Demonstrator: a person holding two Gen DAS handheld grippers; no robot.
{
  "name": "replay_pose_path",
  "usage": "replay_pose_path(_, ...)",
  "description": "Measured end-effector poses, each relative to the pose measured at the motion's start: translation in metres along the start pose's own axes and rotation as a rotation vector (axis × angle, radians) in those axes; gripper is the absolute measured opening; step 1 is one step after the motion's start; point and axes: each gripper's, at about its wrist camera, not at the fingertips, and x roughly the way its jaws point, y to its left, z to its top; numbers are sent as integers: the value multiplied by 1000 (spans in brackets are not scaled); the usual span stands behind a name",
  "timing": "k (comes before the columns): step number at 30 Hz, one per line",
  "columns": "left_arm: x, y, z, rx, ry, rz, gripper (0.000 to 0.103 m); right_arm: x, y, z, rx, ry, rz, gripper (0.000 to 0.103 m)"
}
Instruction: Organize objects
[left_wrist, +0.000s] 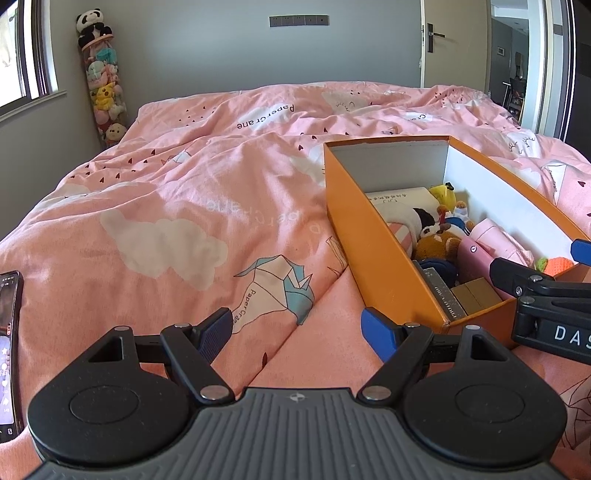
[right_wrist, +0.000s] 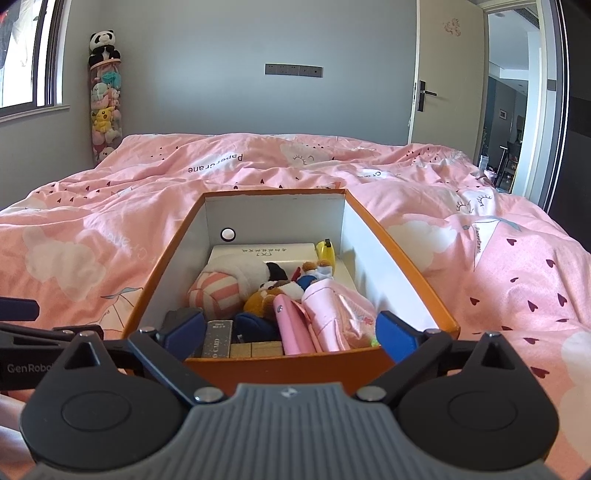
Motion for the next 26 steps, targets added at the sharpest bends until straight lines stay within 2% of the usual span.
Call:
replay_pose_path(6,2,-2,1,15,11,31,93,-1,2,5,-6,-1,-18,99)
replay_pose_path(10,9,-2,0,16,58,37,93,-1,-2,6,-5,-5,-19,100)
replay_pose_path(16,18,-7,-1,39,89,55,93,10,0,2,-23,19,-29,102)
replay_pose_path(20,18,-9,4,53,97,75,89,14,5,7,-46,36,-33,102)
replay_pose_path(23,15,-10,3,57,91,56,89,17,7,5,-65,54,-27,101)
replay_pose_path(26,15,-12,2,65,89,47,90,15,1,3,-29,47,-13,102)
